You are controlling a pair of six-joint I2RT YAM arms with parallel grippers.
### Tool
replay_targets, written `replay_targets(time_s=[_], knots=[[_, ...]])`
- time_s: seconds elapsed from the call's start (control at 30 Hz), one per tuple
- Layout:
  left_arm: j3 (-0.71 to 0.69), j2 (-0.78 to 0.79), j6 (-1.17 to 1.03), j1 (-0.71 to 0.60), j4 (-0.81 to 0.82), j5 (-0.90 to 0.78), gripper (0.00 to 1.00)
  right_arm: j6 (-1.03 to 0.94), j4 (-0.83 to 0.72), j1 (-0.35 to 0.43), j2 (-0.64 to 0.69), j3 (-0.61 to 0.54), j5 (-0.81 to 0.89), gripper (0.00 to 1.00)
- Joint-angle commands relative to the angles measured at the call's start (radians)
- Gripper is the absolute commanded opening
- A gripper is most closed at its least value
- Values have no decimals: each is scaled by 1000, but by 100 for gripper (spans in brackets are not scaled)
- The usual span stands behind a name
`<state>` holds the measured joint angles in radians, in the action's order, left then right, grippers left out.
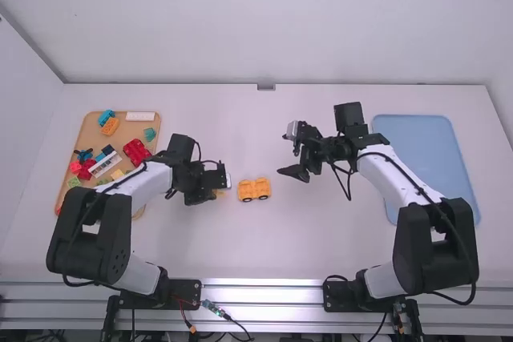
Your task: Assemble lego blocks to make yellow taxi
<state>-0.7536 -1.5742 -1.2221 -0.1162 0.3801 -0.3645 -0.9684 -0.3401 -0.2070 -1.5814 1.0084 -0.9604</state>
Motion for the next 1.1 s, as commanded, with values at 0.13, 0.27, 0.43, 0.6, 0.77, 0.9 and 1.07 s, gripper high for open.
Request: replay_targets(time_s=[0.13,0.27,0.43,0.6,0.77,0.9,1.07], knots=[[34,-20,51,-3,-57,-24,13,3,-2,-39,20,12,55,99],[34,-43,48,-3,-57,-47,18,4,-3,-48,20,12,72,99],[34,-97,51,-3,-74,-35,19,4,-7,-45,20,12,72,98],[31,-105,68,-3,-76,-22,23,5,-10,-27,20,12,68,99],[25,-105,111,-3,-76,83,23,7,-10,-29,20,11,69,99],[25,-105,95,-2,-74,122,26,4,-10,-29,20,11,71,99],[25,-105,37,-2,-39,123,41,4,-15,-29,20,11,71,99]])
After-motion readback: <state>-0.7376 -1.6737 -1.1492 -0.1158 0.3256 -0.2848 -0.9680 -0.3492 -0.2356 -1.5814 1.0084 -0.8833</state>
